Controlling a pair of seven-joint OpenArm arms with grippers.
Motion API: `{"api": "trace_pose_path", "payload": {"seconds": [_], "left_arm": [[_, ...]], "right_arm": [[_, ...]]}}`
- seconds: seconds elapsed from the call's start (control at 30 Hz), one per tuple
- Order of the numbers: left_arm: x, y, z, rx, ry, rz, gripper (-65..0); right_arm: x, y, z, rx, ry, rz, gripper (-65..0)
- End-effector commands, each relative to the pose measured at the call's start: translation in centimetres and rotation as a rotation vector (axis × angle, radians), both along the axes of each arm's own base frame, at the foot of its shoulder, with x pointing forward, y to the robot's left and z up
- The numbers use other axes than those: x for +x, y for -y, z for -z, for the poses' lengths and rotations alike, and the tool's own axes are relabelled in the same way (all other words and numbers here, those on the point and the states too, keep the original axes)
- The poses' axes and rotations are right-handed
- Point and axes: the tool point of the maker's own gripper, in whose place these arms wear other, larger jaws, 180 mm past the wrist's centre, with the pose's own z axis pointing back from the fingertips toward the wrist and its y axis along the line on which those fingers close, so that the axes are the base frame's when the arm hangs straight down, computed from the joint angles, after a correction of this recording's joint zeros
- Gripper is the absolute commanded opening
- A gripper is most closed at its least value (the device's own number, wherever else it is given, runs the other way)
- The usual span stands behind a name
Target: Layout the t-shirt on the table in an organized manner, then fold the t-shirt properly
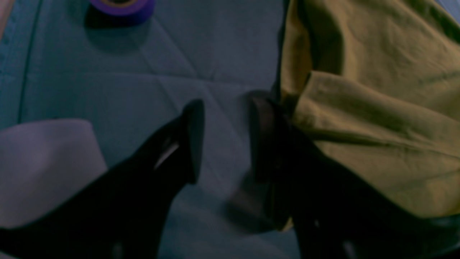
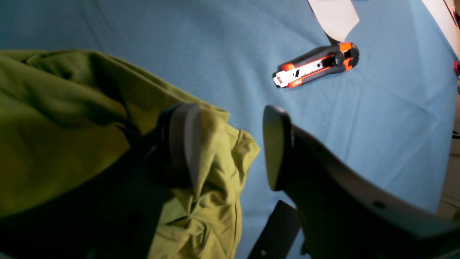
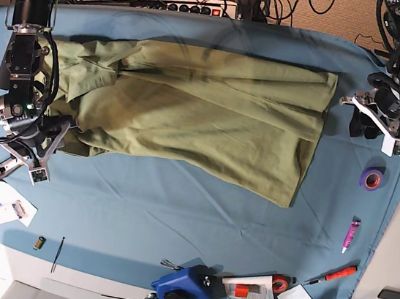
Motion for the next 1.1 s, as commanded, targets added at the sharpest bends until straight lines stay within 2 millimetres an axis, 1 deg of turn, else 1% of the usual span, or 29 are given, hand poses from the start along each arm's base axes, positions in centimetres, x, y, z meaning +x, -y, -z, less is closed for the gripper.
{"api": "trace_pose_path", "payload": {"seconds": [0.0,0.2,0.27,0.4,0.53,0.7,0.73,0.77,0.9,1.07], "left_arm": [[0.6,-0.2,-1.1,0.008,0.044,0.004,-43.3],[0.6,-0.2,-1.1,0.008,0.044,0.004,-43.3],[0.6,-0.2,-1.1,0.008,0.043,0.004,-43.3],[0.6,-0.2,-1.1,0.008,0.044,0.004,-43.3],[0.6,-0.2,-1.1,0.008,0.044,0.004,-43.3],[0.6,-0.2,-1.1,0.007,0.045,0.004,-43.3],[0.6,-0.2,-1.1,0.007,0.045,0.004,-43.3],[0.6,-0.2,-1.1,0.008,0.044,0.004,-43.3],[0.6,-0.2,-1.1,0.007,0.044,0.004,-43.3],[0.7,-0.2,-1.2,0.005,0.054,0.003,-43.3]], "right_arm": [[0.8,1.0,-1.6,-0.021,0.044,0.009,-37.1],[0.2,2.7,1.2,-0.003,-0.024,0.057,-37.1],[0.1,3.0,1.8,0.014,-0.033,0.055,-37.1],[0.3,1.9,1.4,0.144,-0.023,0.019,-37.1],[0.0,2.5,0.6,0.230,-0.009,0.046,-37.1],[-0.2,2.3,0.5,0.272,-0.017,0.035,-37.4],[-0.2,2.3,0.5,0.272,-0.020,0.036,-38.7],[-0.3,2.3,0.5,0.271,-0.022,0.038,-42.8],[-0.4,2.3,0.6,0.275,-0.028,0.041,-64.9],[-0.2,1.7,0.6,0.309,-0.023,0.030,-65.0]]}}
